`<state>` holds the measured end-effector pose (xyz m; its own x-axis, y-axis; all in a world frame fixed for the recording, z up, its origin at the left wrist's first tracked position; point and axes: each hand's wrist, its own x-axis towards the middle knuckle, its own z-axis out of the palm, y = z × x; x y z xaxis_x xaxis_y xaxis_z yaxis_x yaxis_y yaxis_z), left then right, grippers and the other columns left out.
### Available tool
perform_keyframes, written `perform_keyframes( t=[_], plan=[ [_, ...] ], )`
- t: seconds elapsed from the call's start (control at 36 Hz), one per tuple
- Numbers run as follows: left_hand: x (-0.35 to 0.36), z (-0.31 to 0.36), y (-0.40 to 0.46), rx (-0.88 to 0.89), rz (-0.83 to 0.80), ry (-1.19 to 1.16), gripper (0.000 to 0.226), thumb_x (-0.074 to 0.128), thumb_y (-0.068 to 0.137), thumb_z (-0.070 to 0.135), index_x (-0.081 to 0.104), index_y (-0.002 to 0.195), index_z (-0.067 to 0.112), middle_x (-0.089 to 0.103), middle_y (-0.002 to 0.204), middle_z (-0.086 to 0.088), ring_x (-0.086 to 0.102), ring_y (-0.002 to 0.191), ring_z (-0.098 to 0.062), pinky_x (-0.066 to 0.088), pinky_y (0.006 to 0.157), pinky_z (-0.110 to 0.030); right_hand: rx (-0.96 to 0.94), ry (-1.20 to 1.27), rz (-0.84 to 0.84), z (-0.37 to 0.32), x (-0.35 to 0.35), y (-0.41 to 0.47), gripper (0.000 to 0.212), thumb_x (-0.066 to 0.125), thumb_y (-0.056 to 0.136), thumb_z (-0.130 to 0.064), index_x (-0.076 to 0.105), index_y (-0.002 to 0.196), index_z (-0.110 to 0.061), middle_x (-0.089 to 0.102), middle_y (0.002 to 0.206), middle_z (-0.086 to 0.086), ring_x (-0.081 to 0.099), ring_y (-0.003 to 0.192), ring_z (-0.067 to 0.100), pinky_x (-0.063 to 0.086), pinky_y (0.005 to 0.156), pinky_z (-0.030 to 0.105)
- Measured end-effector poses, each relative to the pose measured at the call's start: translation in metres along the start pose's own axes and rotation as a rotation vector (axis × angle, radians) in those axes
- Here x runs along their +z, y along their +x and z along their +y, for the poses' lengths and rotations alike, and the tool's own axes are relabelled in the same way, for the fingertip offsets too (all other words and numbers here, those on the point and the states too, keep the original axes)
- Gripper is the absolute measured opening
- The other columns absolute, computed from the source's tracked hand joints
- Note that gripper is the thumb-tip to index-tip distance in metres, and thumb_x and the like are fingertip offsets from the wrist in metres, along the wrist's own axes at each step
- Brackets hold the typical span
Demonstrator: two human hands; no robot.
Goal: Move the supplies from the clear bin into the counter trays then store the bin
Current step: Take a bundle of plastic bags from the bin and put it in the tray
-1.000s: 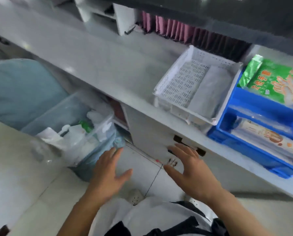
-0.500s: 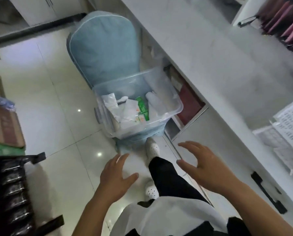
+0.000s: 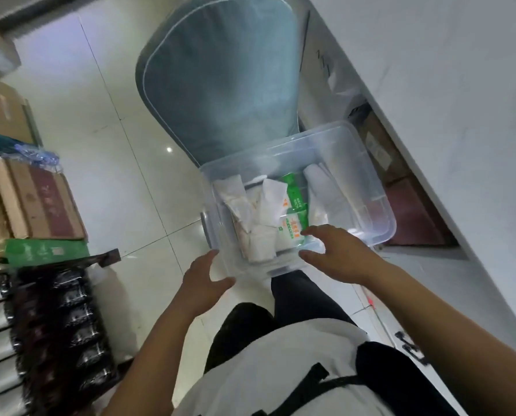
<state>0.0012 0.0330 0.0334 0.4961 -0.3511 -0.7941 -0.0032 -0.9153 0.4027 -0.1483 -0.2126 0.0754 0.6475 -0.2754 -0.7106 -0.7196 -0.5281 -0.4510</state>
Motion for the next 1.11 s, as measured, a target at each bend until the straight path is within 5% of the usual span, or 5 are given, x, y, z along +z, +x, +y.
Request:
perform_keyframes(
  t=[0.17,0.5,0.67,0.86,1.11],
  plan=[
    [-0.024,0.013,0.071,-0.137,0.191,-0.384,0.071,0.066,0.091,0.027,0.031,0.152,0.03,0.042,0.151,-0.006,0.047,0.112,-0.013,0.039,0.079,-0.021,0.051,-0.027,-0.078,-0.019,-0.004,0.06,0.056,0.057,0.091,-0.053,0.047,0.141,-0.032,0.049,0.149,-0.002,0.047,0.133,0.022,0.038,0.105,0.036],
    [-0.024,0.018,0.131,-0.179,0.163,-0.695,0.069,0.055,0.094,0.009,0.03,0.154,0.031,0.04,0.156,0.002,0.045,0.136,-0.02,0.042,0.111,-0.045,0.573,0.854,-0.133,-0.025,0.06,0.19,0.048,0.07,0.088,-0.039,0.057,0.128,-0.015,0.06,0.131,0.01,0.06,0.112,0.028,0.046,0.089,0.039],
    [-0.026,0.003,0.138,-0.189,0.095,-0.801,0.067,0.058,0.092,0.01,0.04,0.146,0.045,0.052,0.145,0.011,0.055,0.119,-0.002,0.049,0.085,-0.021,0.625,0.906,0.034,-0.023,0.09,0.269,0.061,0.078,0.081,-0.027,0.052,0.135,-0.014,0.061,0.127,0.018,0.06,0.106,0.026,0.049,0.098,0.047],
    [-0.03,-0.008,0.136,-0.221,0.065,-0.876,0.066,0.062,0.079,0.019,0.051,0.135,0.053,0.061,0.134,0.015,0.061,0.12,-0.01,0.05,0.103,-0.043,0.418,0.791,0.059,-0.041,0.113,0.345,0.065,0.077,0.084,-0.013,0.047,0.142,-0.016,0.057,0.12,0.014,0.044,0.074,0.009,0.04,0.045,0.004],
    [-0.039,-0.01,0.142,-0.121,0.085,-0.844,0.05,0.06,0.09,0.007,0.065,0.121,0.046,0.07,0.111,0.027,0.066,0.103,0.006,0.053,0.078,-0.015,0.386,0.748,0.137,-0.038,0.134,0.38,0.05,0.072,0.087,-0.016,0.054,0.134,-0.011,0.059,0.13,0.009,0.056,0.107,0.021,0.043,0.087,0.027]
  ],
)
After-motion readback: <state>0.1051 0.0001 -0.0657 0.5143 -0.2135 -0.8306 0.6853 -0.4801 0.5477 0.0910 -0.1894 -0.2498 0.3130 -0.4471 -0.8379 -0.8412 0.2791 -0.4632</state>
